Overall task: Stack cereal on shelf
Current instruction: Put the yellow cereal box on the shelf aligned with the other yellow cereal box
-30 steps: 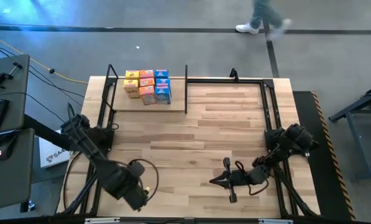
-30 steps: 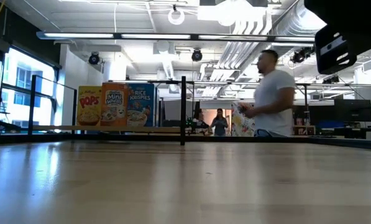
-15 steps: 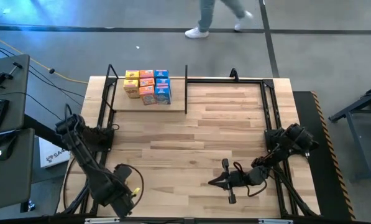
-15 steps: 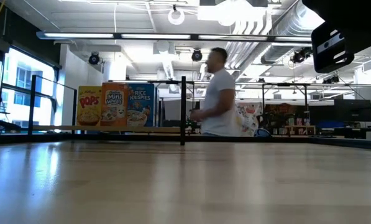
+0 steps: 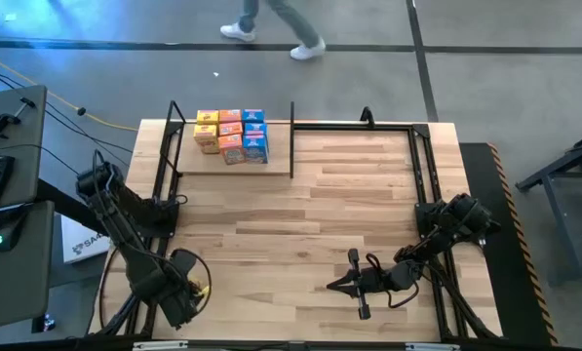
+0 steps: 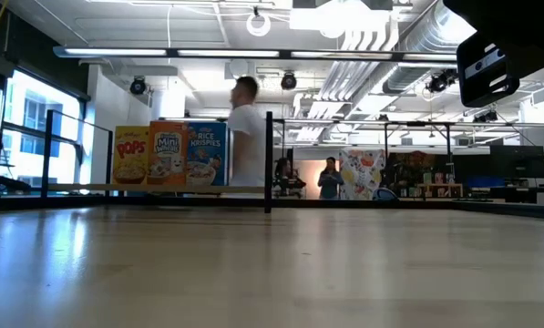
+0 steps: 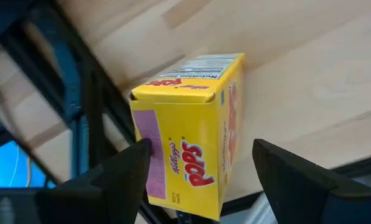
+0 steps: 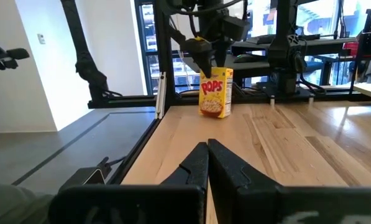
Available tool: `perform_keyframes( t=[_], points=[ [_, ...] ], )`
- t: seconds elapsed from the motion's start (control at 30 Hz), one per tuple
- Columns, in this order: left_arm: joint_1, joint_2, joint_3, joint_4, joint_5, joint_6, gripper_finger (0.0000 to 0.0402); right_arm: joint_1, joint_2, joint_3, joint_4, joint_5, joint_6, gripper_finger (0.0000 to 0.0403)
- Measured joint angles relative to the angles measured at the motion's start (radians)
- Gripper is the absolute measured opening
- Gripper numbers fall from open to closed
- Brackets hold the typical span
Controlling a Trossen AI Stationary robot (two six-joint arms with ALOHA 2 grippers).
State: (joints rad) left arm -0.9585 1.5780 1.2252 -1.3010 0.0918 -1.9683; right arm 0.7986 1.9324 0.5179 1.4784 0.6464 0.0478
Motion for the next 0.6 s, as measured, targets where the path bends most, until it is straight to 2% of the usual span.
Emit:
perform_keyframes(
  t=[0.3, 0.43, 0.6],
  points=[
    [0.001, 0.002, 0.023, 0.023, -0.036, 0.008, 0.0236, -0.014, 0.000, 0.000, 0.000, -0.002, -0.001, 0.0000],
    [0.003, 0.005, 0.069, -0.003, -0.076, 0.024, 0.0239, -0.022, 0.000, 0.000, 0.000, -0.012, 0.004, 0.0000],
    [0.004, 0.005, 0.090, -0.036, -0.076, 0.026, 0.0256, -0.022, 0.000, 0.000, 0.000, -0.015, 0.004, 0.0000]
  ],
)
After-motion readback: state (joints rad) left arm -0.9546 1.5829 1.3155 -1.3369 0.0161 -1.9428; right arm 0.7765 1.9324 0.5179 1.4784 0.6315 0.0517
